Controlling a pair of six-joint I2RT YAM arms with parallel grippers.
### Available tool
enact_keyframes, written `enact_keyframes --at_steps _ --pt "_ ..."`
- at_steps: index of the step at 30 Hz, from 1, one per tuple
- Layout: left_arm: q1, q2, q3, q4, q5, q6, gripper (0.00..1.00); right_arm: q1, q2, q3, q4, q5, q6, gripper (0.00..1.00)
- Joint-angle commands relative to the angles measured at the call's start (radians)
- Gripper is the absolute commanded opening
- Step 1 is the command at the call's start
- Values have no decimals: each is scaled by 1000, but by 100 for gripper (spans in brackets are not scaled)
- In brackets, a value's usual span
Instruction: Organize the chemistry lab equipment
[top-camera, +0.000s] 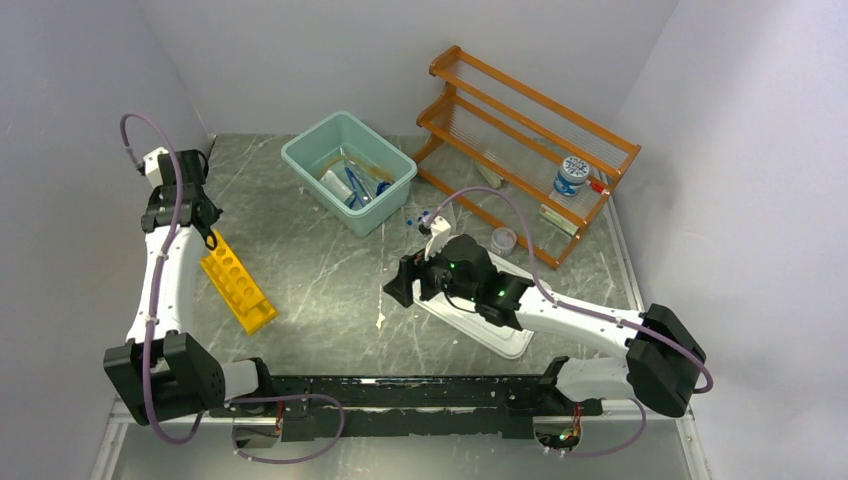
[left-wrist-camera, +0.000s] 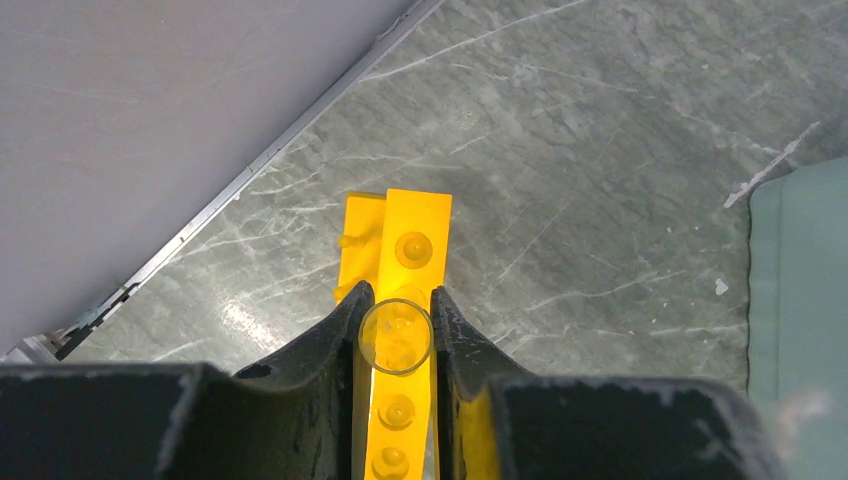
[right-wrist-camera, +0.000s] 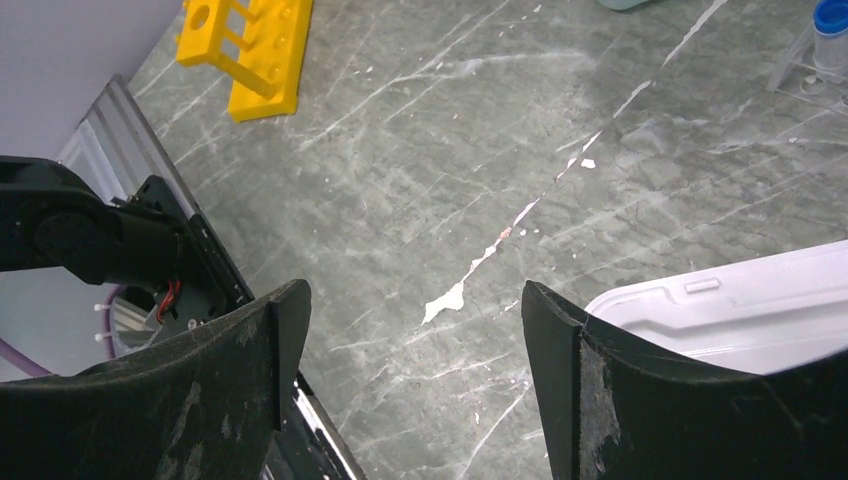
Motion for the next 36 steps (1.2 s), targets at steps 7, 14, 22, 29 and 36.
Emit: enact_keyframes --at_steps 7,14,22,29,36 --pt "7 -30 -97 165 164 -37 7 -22 -6 -17 36 -18 5 80" --pt "5 -57 -154 213 193 -42 7 -29 7 -16 39 -31 7 80" --pt "-35 -37 -157 200 133 -39 7 -31 36 8 35 -42 9 80" --pt "-115 -21 -129 140 -34 -84 7 -31 47 19 35 -52 15 80" --pt "-185 38 -77 100 -184 -159 7 -31 78 95 -58 -54 6 80"
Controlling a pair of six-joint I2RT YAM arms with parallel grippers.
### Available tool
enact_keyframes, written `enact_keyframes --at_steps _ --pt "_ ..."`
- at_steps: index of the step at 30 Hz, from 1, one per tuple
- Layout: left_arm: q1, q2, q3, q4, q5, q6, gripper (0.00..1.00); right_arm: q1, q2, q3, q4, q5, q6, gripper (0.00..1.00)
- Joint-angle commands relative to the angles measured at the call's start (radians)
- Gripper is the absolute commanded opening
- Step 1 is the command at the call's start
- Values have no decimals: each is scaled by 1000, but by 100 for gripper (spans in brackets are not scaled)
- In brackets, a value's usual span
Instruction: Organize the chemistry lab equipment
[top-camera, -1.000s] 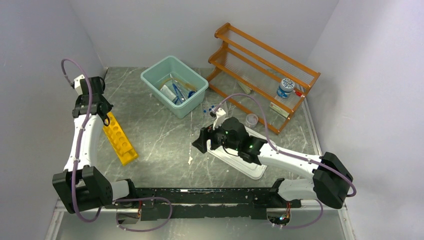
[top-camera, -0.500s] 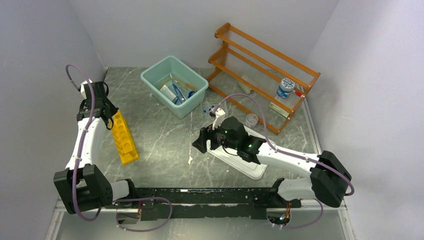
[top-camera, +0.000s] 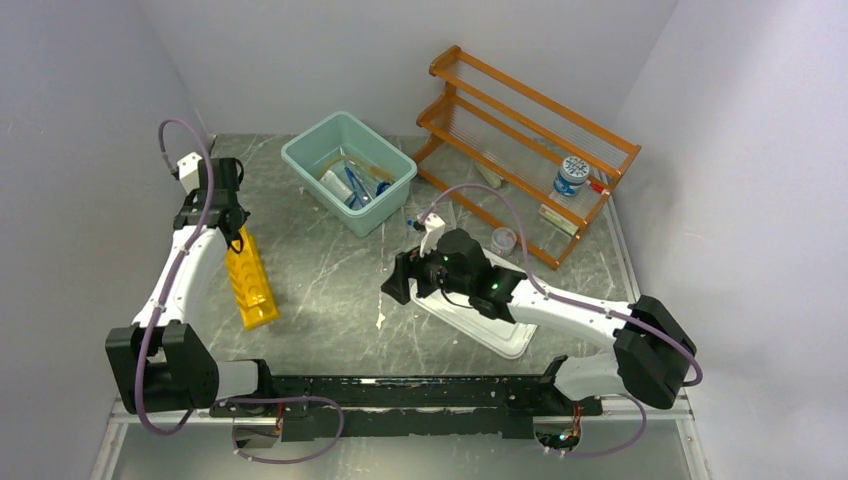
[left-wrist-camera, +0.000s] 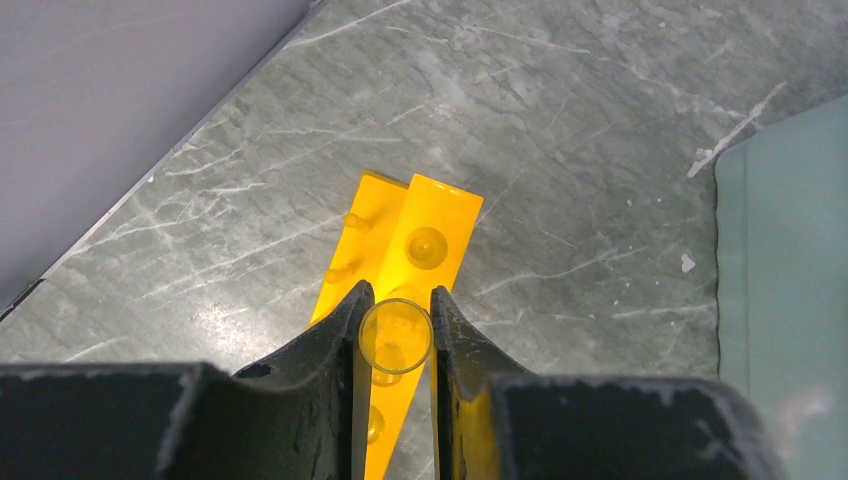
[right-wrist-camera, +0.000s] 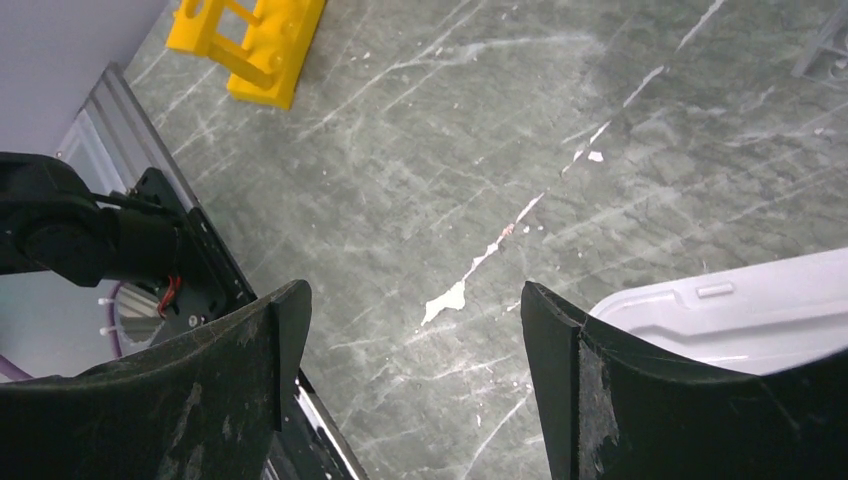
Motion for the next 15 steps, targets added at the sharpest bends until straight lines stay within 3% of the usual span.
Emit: enact_keyframes --at_steps 1,9,15 --pt "-47 34 44 -15 -145 -76 7 -5 27 81 -60 2 0 80" --pt "-66 87 38 40 -197 -109 8 -6 65 176 -190 65 102 79" --pt "-166 118 74 59 -323 -40 8 -6 82 218 -204 105 263 77"
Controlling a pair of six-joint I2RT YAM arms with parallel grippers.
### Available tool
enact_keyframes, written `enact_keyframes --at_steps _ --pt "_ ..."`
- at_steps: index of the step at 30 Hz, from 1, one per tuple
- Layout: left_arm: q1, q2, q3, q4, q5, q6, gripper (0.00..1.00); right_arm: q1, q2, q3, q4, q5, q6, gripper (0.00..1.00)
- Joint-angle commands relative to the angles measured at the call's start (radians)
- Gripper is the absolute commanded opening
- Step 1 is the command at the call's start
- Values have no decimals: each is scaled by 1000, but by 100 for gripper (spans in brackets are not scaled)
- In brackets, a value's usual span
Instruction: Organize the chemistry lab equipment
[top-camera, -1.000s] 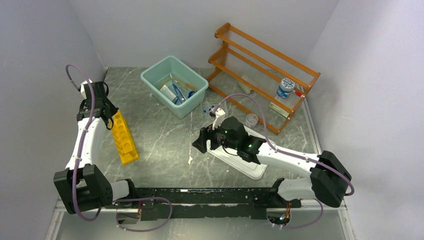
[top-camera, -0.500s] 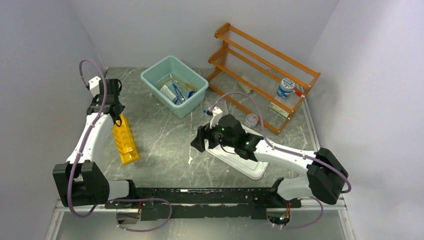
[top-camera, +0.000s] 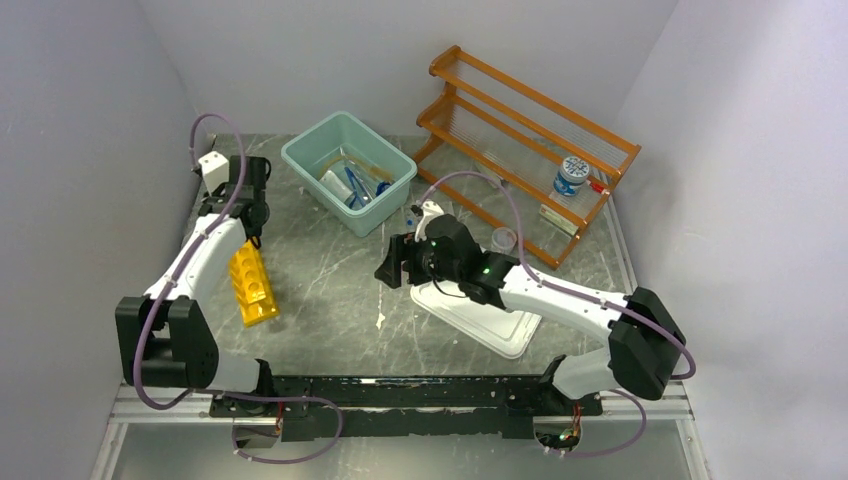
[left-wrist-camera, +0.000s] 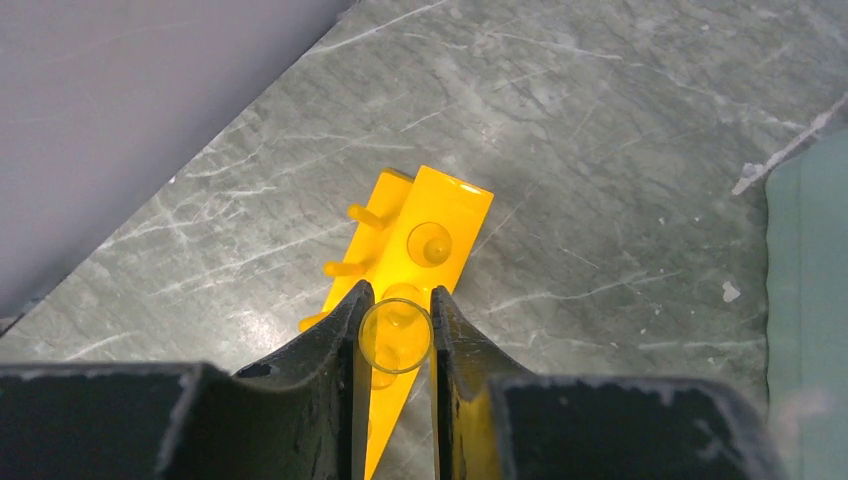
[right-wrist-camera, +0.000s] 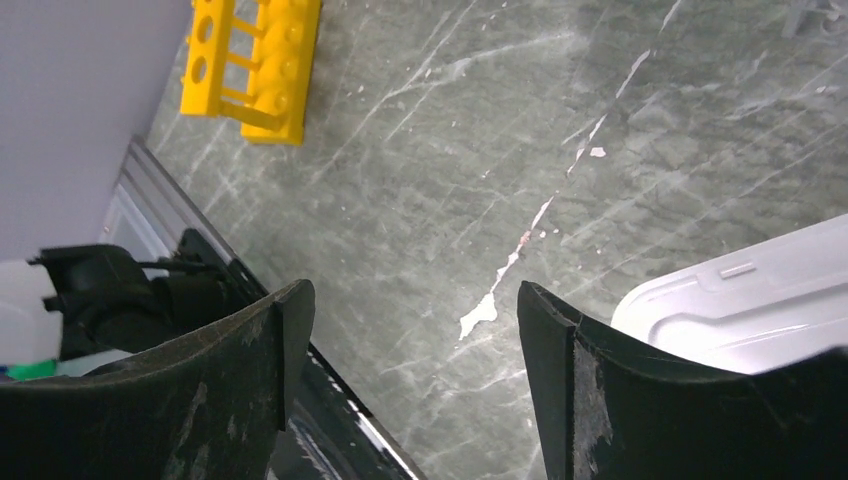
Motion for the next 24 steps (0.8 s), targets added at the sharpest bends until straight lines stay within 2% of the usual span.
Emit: enact_keyframes --at_steps 1,4,9,17,24 --pt "-61 9 50 76 -102 57 8 -6 14 54 -38 53 154 77" --pt "-95 19 20 136 -122 97 8 -6 -3 50 -22 64 223 77" --pt "-108 60 30 155 -39 127 8 -6 1 65 -34 81 244 77" --pt "-144 24 -17 236 86 170 8 -5 -18 64 -47 174 159 76" --pt "-144 -36 -34 255 180 145 9 -6 -82 -24 21 131 61 76"
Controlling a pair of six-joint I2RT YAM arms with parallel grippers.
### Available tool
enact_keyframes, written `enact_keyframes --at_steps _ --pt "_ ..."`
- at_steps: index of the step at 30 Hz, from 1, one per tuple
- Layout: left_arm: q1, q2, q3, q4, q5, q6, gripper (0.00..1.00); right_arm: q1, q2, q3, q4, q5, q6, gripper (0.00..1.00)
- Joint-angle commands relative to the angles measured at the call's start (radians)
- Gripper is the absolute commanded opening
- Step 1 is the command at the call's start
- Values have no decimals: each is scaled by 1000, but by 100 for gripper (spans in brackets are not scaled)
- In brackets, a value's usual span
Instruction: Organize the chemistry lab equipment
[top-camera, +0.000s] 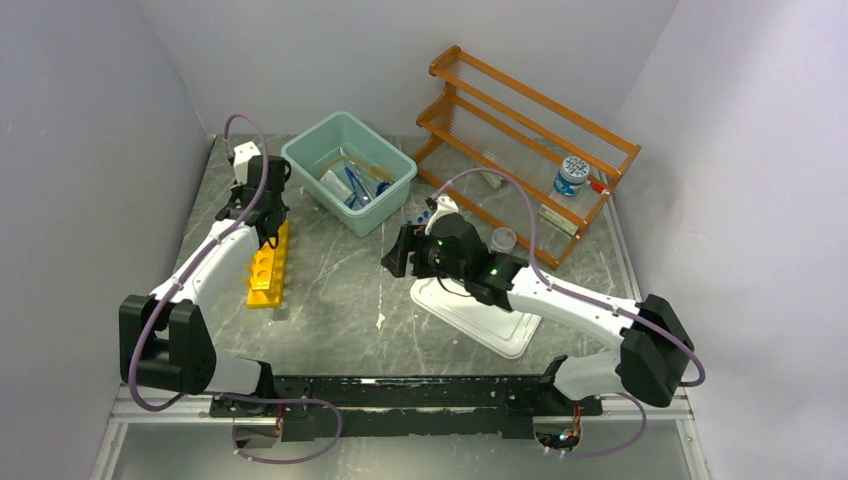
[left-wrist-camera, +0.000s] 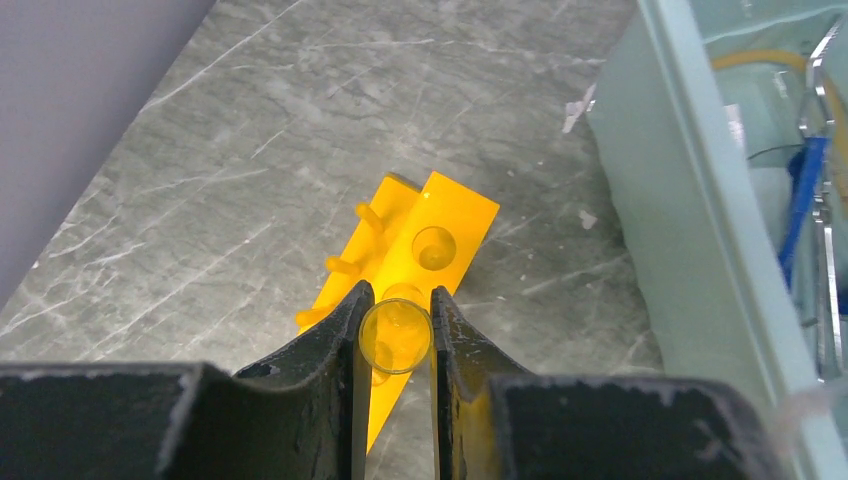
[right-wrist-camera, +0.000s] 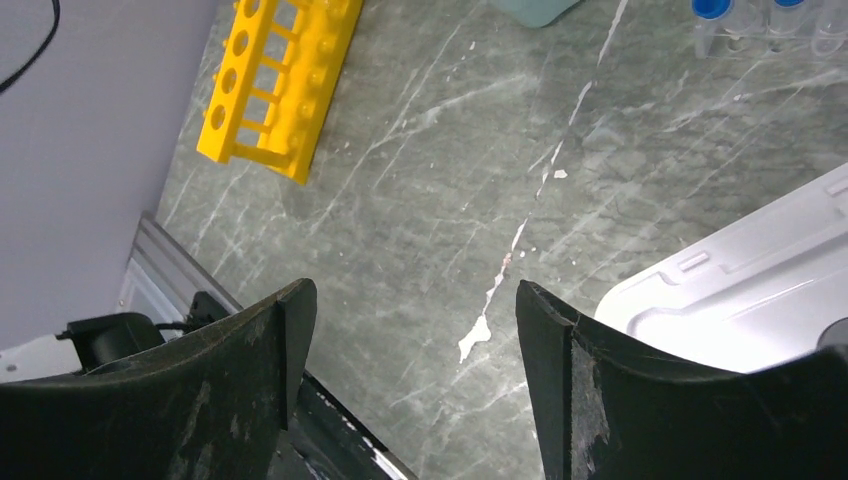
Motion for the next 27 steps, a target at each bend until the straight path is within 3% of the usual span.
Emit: enact_keyframes --at_steps 1,6,10,27 --pt "-8 -39 16 46 91 -17 9 -3 -64 -62 70 -17 -79 76" --pt "-8 -49 16 30 132 -33 9 -3 -105 -131 134 -43 -105 77" --pt "-8 -56 15 -12 75 -48 9 -4 -123 -178 180 -71 -116 77" --pt "-8 -11 -27 13 34 -79 10 -55 -119 -215 190 -131 -157 77"
